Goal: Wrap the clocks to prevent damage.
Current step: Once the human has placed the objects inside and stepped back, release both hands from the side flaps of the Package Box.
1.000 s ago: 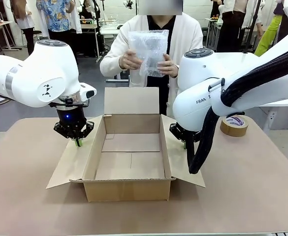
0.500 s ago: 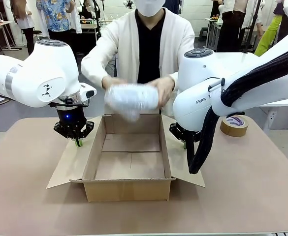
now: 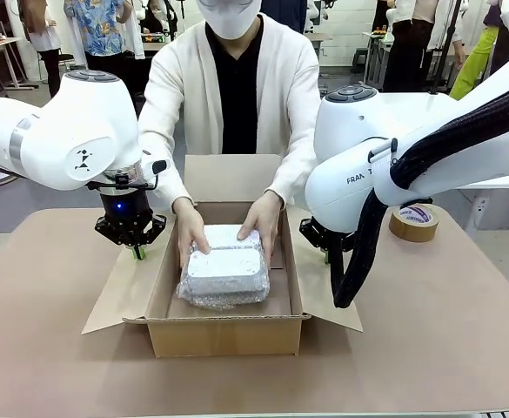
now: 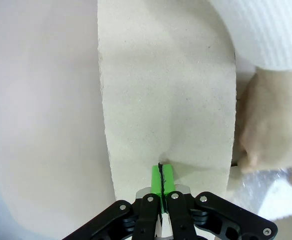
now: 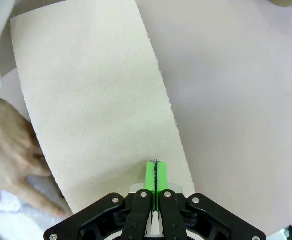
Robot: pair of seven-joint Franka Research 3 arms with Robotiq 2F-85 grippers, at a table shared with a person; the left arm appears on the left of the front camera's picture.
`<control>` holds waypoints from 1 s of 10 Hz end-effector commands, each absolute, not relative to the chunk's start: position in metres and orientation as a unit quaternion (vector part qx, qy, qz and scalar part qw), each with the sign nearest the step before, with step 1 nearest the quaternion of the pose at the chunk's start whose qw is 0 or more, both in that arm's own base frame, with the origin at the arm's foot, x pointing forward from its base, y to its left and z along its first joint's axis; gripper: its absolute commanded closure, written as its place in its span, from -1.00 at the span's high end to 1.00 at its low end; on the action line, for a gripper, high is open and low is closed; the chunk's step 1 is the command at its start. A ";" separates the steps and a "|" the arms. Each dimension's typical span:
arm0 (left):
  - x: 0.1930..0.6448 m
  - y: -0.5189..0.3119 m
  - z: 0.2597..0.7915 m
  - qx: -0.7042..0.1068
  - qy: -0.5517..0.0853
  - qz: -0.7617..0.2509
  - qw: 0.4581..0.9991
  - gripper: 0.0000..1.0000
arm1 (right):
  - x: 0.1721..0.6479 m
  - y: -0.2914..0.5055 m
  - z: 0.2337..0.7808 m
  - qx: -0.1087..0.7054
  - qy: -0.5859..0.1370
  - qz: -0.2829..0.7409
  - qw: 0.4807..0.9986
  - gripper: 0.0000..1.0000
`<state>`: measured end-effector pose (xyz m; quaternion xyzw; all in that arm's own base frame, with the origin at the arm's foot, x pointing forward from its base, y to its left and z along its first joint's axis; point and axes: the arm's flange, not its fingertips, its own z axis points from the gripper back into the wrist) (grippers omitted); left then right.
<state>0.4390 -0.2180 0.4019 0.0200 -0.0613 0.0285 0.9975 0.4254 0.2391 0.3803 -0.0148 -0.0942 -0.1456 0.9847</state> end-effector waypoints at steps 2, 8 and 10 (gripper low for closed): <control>0.439 -0.218 0.401 0.024 -0.058 0.027 0.998 -0.99 | 0.425 0.239 0.380 -0.017 -0.095 -0.145 0.985 -0.98; 0.439 -0.218 0.401 0.024 -0.058 0.027 0.998 -0.99 | 0.425 0.239 0.380 -0.017 -0.095 -0.145 0.985 -0.98; 0.439 -0.218 0.401 0.024 -0.058 0.027 0.998 -0.99 | 0.425 0.239 0.380 -0.017 -0.095 -0.145 0.985 -0.98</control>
